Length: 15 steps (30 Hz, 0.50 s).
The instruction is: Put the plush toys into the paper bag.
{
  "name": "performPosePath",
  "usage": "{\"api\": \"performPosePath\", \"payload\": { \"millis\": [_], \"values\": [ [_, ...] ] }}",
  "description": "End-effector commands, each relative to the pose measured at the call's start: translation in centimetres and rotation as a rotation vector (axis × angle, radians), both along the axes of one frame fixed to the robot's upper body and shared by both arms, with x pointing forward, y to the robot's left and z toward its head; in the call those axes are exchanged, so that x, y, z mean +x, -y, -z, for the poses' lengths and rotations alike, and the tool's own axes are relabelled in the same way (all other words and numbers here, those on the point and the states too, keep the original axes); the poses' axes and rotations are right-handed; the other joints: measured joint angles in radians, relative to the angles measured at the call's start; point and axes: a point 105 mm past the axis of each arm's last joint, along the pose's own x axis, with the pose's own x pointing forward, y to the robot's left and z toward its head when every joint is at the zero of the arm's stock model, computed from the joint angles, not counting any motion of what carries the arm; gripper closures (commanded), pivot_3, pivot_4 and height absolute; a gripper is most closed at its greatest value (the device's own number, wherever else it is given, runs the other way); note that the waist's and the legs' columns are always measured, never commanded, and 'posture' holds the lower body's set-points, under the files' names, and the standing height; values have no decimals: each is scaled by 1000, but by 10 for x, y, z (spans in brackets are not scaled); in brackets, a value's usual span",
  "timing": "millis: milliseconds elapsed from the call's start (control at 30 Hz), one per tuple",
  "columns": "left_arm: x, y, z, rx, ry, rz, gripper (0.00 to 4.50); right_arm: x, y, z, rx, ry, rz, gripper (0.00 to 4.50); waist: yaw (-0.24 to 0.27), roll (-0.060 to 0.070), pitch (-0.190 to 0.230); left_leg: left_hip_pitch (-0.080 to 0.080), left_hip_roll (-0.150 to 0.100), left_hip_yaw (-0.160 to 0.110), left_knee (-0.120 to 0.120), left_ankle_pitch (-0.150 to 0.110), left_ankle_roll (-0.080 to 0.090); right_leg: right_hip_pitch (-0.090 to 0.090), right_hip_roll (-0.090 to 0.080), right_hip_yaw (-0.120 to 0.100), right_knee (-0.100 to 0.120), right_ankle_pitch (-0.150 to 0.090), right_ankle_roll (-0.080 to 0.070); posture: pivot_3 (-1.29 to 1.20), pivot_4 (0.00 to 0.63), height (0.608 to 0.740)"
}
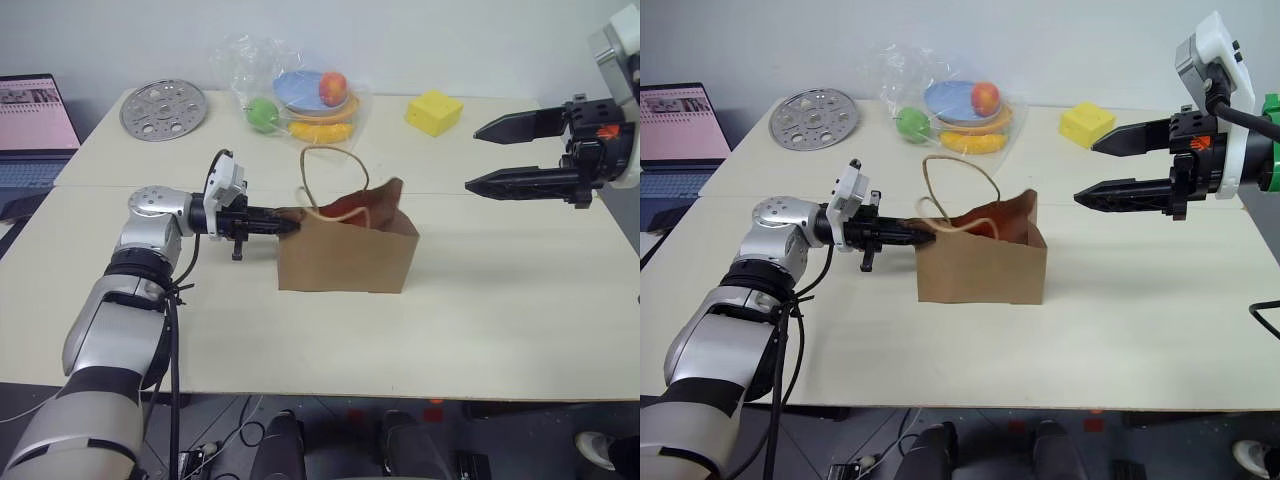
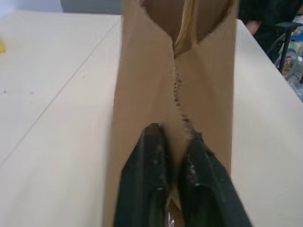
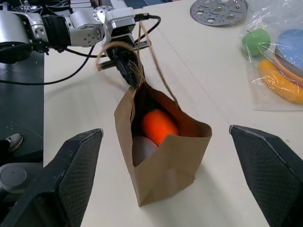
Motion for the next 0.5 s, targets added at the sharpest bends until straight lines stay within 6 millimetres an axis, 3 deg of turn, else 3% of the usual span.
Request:
{"api": "performPosePath", "payload": {
  "millis": [33,200,300,500],
  "values": [
    [2,3,-16,-4,53,11,2630,-6,2,-13,11,69,-5,0,0,0,0,0,0,0,0,0,0,0,0,0,0,0,0,0,150,740],
    [2,-2,-22,-1,60,1,1031,-5,0,-10,10,66,-9,0,-1,0,0,0,0,0,0,0,0,0,0,0,0,0,0,0,150,740],
    [-2,-20,-47,-51,56,-40,106,-2,0,-10,17,68,-10,0,-3,0,0,0,0,0,0,0,0,0,0,0,0,0,0,0,150,740],
    [-14,-76,-95,-94,71,-295,28,5,14,7,19,52,30,0,-20,0,0,0,1,0,-2,0,0,-1,1,0,0,0,0,0,150,740]
  ]
}}
